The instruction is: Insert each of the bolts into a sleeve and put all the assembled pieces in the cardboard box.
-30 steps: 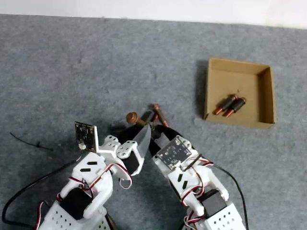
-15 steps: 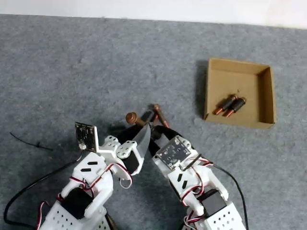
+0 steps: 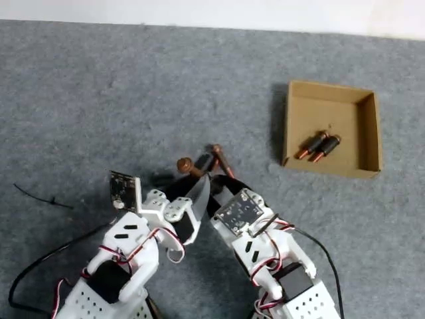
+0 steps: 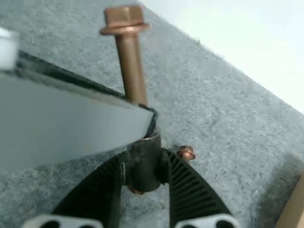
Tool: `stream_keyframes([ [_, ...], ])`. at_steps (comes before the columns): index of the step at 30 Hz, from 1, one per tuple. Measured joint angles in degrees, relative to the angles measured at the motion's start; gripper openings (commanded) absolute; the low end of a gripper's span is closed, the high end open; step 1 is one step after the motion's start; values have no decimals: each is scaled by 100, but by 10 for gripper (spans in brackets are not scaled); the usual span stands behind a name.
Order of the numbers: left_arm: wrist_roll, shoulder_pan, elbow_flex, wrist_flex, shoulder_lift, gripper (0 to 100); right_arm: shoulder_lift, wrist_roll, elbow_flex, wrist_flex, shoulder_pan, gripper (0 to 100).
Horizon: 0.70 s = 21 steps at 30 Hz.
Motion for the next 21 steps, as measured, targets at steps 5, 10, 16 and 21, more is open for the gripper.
stream_keyframes([
  [5, -44, 35, 53, -9, 0, 6, 0, 0, 0, 0, 0, 5],
  [10, -70, 44, 53, -9, 0, 12, 0, 0, 0, 0, 0, 5],
  [16, -70, 0, 53, -9, 0, 199, 0, 0, 0, 0, 0, 5],
  [21, 0, -176, 132, -9, 9, 224, 0, 0, 0, 0, 97, 5],
])
